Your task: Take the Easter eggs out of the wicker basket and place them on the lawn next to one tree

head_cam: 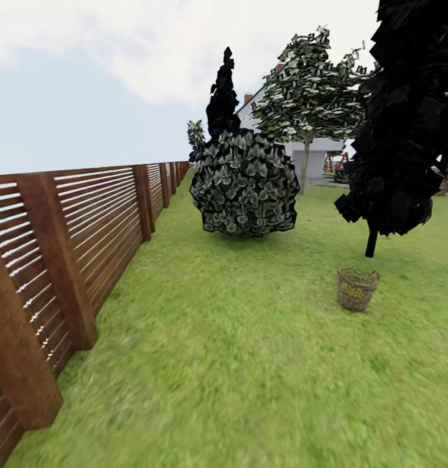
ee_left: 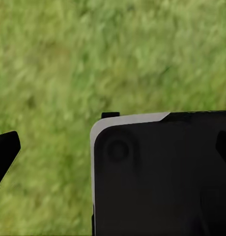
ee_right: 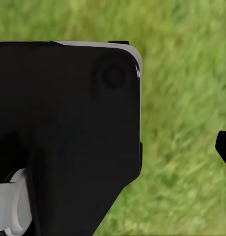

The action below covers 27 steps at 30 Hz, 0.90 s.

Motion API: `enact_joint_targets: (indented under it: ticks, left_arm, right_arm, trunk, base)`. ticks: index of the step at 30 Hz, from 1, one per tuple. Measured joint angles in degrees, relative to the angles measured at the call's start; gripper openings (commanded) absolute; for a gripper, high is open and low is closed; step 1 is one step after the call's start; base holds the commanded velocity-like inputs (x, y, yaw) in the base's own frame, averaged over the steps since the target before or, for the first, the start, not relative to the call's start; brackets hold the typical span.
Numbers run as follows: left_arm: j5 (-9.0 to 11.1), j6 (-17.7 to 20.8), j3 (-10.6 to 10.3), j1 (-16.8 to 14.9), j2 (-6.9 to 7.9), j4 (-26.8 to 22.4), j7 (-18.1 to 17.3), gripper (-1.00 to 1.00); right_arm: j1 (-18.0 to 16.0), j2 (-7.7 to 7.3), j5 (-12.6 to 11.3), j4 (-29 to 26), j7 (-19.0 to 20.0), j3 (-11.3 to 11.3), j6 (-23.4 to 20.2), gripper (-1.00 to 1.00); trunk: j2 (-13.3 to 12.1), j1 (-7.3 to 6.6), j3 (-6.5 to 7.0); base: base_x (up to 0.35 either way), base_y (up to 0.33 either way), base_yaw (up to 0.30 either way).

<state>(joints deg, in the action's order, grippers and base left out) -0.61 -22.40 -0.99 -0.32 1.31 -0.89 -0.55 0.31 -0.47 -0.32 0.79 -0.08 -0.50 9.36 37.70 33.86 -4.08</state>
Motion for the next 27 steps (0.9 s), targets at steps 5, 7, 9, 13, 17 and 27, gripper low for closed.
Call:
enact_joint_targets:
  ticks: [5,7,9,13,17,27]
  left_arm:
    - [0.01,0.00,0.00,0.00,0.00,0.00,-0.01,1.00]
    - [0.02,0.00,0.00,0.00,0.00,-0.01,0.00,1.00]
    - [0.01,0.00,0.00,0.00,0.00,-0.02,0.00,1.00]
    - [0.02,0.00,0.00,0.00,0.00,0.00,0.00,1.00]
    - [0.02,0.00,0.00,0.00,0.00,-0.01,0.01,1.00]
    - [0.04,-0.01,0.00,0.00,0.00,0.01,0.01,1.00]
  right_arm:
    - [0.00,0.02,0.00,0.00,0.00,0.01,0.01,1.00]
    - [0.00,0.02,0.00,0.00,0.00,0.01,0.01,1.00]
    - [0.00,0.03,0.00,0.00,0.00,0.01,0.01,1.00]
    - [0.00,0.03,0.00,0.00,0.00,0.01,0.01,1.00]
    - [0.00,0.03,0.00,0.00,0.00,0.01,0.02,1.00]
    - [0.00,0.10,0.01,0.00,0.00,0.01,0.01,1.00]
  trunk:
    - [0.00,0.00,0.00]
    - [0.00,0.00,0.03]
    - [0.00,0.00,0.06]
    - [0.00,0.00,0.14]
    - [0.00,0.00,0.23]
    - [0.00,0.00,0.38]
  base:
    - [0.321,0.000,-0.235]
    - [0.327,0.000,-0.259]
    - [0.328,0.000,-0.264]
    - [0.329,0.000,-0.269]
    - [0.330,0.000,-0.270]
    - [0.330,0.000,-0.160]
